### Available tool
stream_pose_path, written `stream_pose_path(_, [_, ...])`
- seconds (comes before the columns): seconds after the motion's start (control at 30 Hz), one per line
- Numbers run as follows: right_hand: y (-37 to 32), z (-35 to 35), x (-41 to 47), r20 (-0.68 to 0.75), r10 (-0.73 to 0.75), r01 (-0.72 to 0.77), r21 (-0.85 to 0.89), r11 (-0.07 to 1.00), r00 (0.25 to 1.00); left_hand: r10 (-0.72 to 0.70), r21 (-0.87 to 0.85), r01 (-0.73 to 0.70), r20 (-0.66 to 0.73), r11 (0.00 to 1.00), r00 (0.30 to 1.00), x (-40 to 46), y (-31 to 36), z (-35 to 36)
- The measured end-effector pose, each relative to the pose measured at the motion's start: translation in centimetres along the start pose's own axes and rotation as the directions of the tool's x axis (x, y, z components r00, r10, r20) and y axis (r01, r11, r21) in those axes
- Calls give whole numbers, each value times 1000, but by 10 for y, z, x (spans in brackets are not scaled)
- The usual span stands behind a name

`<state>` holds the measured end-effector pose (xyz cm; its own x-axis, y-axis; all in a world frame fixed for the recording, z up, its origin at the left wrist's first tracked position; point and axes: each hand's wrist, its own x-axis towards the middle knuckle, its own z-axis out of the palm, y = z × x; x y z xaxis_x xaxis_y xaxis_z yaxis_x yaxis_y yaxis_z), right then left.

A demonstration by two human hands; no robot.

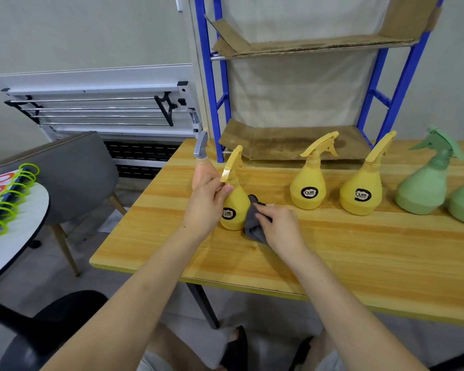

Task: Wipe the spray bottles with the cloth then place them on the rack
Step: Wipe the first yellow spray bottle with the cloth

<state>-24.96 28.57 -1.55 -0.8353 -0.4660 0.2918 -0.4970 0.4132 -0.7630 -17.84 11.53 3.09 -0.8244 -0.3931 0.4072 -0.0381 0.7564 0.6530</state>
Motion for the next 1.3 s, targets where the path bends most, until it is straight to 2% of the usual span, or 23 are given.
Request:
stream_pose_path(0.1, [1, -1, 2, 5, 28, -28, -2, 1000, 1000, -11, 26, 10, 20, 1000, 1000, 4, 5, -2])
stream_pose_path(0.2, [-13, -6, 6, -47, 45, -41, 79, 996, 998, -31, 11, 30, 38, 999, 999, 5, 6, -5])
stream_pose_path(0.3, [-37, -8, 13, -124, -7, 27, 167, 986, 992, -37, -2, 37, 48, 999, 998, 2, 8, -7])
stream_pose_path(0.4, [-49, -8, 16, -178, -70, 101, 172, 980, 982, -51, -35, 53, 59, 998, 997, -1, 13, -7])
stream_pose_path(0.53, [-26, -3, 3, -89, -28, 42, 162, 986, 996, -84, -135, 87, 30, 987, 996, -3, 12, -3])
stream_pose_path(0.63, [-6, 2, -7, -33, 18, -17, 36, 999, 999, -111, -177, 111, 14, 978, 994, -1, 9, -2])
stream_pose_path(0.77, [-5, 2, -3, -35, 59, -58, 42, 997, 998, -147, -271, 150, 32, 951, 989, -2, 7, -4])
stream_pose_path(1.03, [-42, 3, 8, -143, -9, 57, 332, 942, 990, -113, -276, 119, 37, 954, 993, -6, 12, -2])
stream_pose_path(1.1, [-35, 3, 5, -89, -3, 32, 317, 948, 996, -111, -271, 116, 33, 956, 993, -6, 12, -2])
stream_pose_path(1.2, [-22, 0, 4, 16, 24, -28, 230, 973, 1000, -93, -174, 92, 3, 981, 996, -4, 10, -1])
stream_pose_path(1.3, [-15, 1, 3, 39, 54, -59, 172, 983, 998, -66, -98, 63, -23, 993, 998, -3, 8, 1])
